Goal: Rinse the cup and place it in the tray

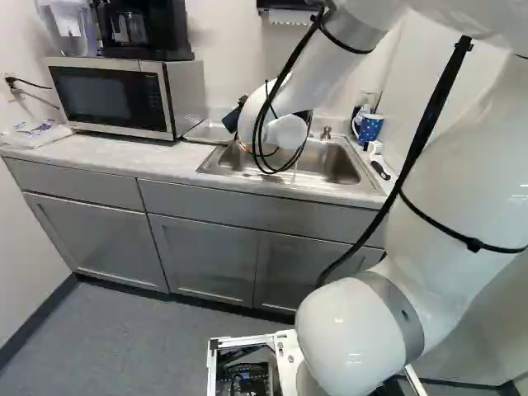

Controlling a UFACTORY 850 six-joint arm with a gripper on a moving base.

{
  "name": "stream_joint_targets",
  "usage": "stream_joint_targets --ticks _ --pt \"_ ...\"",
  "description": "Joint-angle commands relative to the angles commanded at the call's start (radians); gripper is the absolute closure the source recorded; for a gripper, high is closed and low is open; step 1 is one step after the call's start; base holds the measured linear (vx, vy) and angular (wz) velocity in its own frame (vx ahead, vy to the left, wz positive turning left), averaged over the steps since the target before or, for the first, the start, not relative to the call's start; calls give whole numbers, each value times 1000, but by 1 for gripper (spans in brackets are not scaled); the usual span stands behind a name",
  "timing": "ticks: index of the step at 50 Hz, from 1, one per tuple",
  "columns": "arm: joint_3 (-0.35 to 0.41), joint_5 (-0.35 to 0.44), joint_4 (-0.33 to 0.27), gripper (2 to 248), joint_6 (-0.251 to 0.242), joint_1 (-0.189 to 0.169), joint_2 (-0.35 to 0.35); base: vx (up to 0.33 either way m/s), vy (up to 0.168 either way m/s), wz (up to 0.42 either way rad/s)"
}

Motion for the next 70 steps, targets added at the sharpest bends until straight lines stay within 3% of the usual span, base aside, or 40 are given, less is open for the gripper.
stream_joint_targets --ticks 70 --pt "0 0 0 127 735 0 0 0 0 0"
